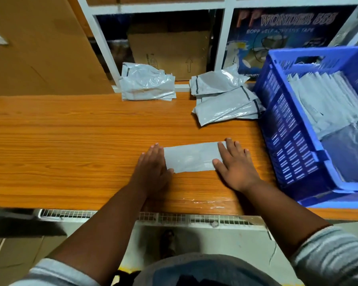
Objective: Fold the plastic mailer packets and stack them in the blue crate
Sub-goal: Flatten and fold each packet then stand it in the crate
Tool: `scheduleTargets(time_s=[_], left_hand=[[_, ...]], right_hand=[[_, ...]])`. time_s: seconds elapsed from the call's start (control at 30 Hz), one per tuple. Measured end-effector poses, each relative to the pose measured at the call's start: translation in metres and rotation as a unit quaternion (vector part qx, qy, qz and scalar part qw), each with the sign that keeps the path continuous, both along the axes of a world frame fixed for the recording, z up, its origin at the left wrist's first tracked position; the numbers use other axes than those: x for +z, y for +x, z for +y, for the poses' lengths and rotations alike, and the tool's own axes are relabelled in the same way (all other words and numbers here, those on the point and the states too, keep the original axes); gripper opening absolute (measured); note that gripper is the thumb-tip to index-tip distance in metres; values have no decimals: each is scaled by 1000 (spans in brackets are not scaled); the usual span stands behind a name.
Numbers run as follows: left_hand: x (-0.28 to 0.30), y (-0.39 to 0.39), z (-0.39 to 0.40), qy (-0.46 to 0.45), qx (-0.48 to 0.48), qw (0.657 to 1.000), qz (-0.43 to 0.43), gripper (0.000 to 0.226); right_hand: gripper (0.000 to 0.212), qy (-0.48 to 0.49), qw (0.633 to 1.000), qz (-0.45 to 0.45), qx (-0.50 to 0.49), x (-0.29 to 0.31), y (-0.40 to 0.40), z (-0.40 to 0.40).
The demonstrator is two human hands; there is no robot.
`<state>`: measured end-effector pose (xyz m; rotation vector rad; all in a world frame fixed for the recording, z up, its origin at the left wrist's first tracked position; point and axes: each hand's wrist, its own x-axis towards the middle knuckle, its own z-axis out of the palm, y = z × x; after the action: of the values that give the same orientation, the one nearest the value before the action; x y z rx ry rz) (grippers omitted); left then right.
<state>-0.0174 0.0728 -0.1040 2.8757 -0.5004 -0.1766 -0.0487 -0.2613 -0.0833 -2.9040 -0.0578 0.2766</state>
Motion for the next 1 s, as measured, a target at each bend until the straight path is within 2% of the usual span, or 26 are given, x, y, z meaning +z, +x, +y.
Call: scheduleTargets(time_s=[0.07,0.17,0.23,0.3,0.4,0.53,0.6,0.67,0.73,0.8,0.87,1.0], left_hand=[[7,-1,-9,-20,18,1000,-17,91],[17,-8,-43,-46,-47,994,-85,79],[15,-8,-65,-40,-109,988,-100,72],[9,-7,-72,17,-126,988,-89,72],[0,-7,-57,88,-107,987,-80,82],[-3,-5,-36,63,-65,993,-81,90],[-4,-6,-31,36,-49,995,-76,93],[-3,-5,-30,20,-49,996,-69,95],[2,-5,-31,-5,-47,997,-64,95],[10,-2,-32,-39,-41,995,-79,91],[21,4,-34,-85,-42,989,-111,81],[38,29,-34,-147,-83,971,-171,46]], right_hand=[[71,-17,999,-33,-14,10,3,5],[62,-17,988,-108,106,23,14,41],[62,-2,981,-107,162,21,26,63],[67,-16,989,-68,134,11,33,60],[75,-57,995,-18,77,-3,22,12],[78,-40,999,32,10,10,4,-33],[82,-45,999,15,0,27,7,-26],[84,-52,997,-34,39,46,21,-6],[88,-34,995,-28,91,57,40,22],[94,-42,994,15,98,57,55,48],[91,-70,995,34,63,56,67,58],[58,-23,996,80,-33,65,75,46]])
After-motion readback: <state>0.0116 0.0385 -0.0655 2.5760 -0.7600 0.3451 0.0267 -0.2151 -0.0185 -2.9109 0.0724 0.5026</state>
